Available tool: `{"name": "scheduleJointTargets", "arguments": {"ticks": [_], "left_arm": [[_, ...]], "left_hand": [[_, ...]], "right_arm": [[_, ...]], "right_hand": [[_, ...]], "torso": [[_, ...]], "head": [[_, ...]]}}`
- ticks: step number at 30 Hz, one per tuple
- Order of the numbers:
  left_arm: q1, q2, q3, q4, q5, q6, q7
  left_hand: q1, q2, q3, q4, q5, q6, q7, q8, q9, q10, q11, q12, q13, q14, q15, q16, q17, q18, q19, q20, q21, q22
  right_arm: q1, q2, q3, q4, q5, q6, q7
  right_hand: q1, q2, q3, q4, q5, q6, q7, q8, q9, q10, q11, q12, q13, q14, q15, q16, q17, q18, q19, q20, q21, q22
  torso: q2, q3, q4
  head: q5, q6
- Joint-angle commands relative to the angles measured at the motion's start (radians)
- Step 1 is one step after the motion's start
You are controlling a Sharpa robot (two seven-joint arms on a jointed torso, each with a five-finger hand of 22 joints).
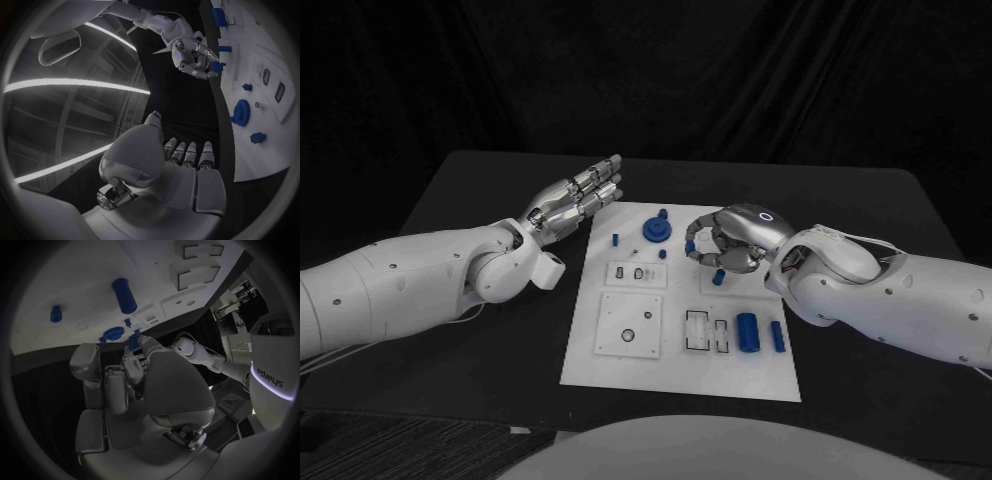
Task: Assemble the parts on the task board
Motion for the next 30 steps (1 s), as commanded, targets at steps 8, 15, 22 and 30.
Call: {"name": "scheduleJointTargets", "arguments": {"ticks": [8, 15, 22, 30], "left_arm": [[-0.002, 0.012, 0.001, -0.004, 0.000, 0.010, 0.010], [-0.003, 0.017, 0.001, -0.007, 0.000, 0.012, 0.010], [-0.003, 0.017, 0.001, -0.006, 0.000, 0.011, 0.010], [-0.004, 0.020, 0.001, -0.007, 0.000, 0.012, 0.010]], "left_hand": [[0.009, 0.008, 0.005, -0.009, 0.012, 0.005, 0.005, 0.003, 0.001, 0.000, -0.010, -0.007, -0.002, 0.000, 0.006, -0.004, -0.002, 0.006, 0.001, 0.005, -0.003, -0.001], [0.011, 0.013, 0.007, -0.013, 0.021, 0.004, 0.008, 0.003, 0.001, 0.000, -0.011, -0.007, -0.002, 0.000, 0.006, -0.004, -0.002, 0.006, 0.001, 0.005, -0.003, -0.001], [0.011, 0.014, 0.008, -0.014, 0.025, 0.004, 0.009, 0.003, 0.001, 0.000, -0.012, -0.007, -0.002, 0.000, 0.006, -0.004, -0.002, 0.007, 0.001, 0.005, -0.003, -0.001], [0.011, 0.015, 0.009, -0.016, 0.030, 0.004, 0.009, 0.003, 0.001, 0.000, -0.012, -0.007, -0.002, 0.000, 0.006, -0.004, -0.002, 0.007, 0.001, 0.006, -0.003, -0.001]], "right_arm": [[-0.032, 0.068, 0.001, -0.070, -0.001, 0.052, -0.023], [-0.044, 0.094, 0.001, -0.091, -0.001, 0.055, -0.019], [-0.047, 0.102, 0.001, -0.092, -0.001, 0.056, -0.019], [-0.048, 0.107, 0.001, -0.085, -0.001, 0.048, -0.016]], "right_hand": [[-0.002, -0.008, 0.006, -0.002, -0.003, 0.004, 0.005, -0.002, -0.002, 0.113, -0.006, 0.409, 0.379, 0.073, -0.002, 0.000, 0.170, 0.012, 0.004, 0.000, -0.011, 0.135], [-0.004, -0.010, 0.006, -0.001, -0.004, 0.004, 0.007, -0.004, -0.004, 0.113, -0.004, 0.409, 0.379, 0.073, -0.001, -0.001, 0.169, 0.012, 0.003, 0.001, -0.014, 0.134], [-0.006, -0.011, 0.007, 0.000, -0.004, 0.004, 0.008, -0.006, -0.006, 0.113, -0.003, 0.409, 0.379, 0.074, 0.000, 0.001, 0.173, 0.012, 0.004, 0.001, -0.012, 0.135], [-0.007, -0.011, 0.007, 0.000, -0.004, 0.004, 0.009, -0.006, -0.007, 0.113, -0.003, 0.409, 0.379, 0.075, 0.000, 0.003, 0.175, 0.011, 0.005, 0.002, -0.007, 0.136]], "torso": [[0.002, 0.0000, 0.0003], [0.001, 0.0002, -0.0010], [0.001, -0.0011, -0.0030], [0.001, -0.0006, -0.0021]], "head": [[-0.001, 0.000], [0.002, 0.000], [0.004, 0.000], [0.003, 0.000]]}}
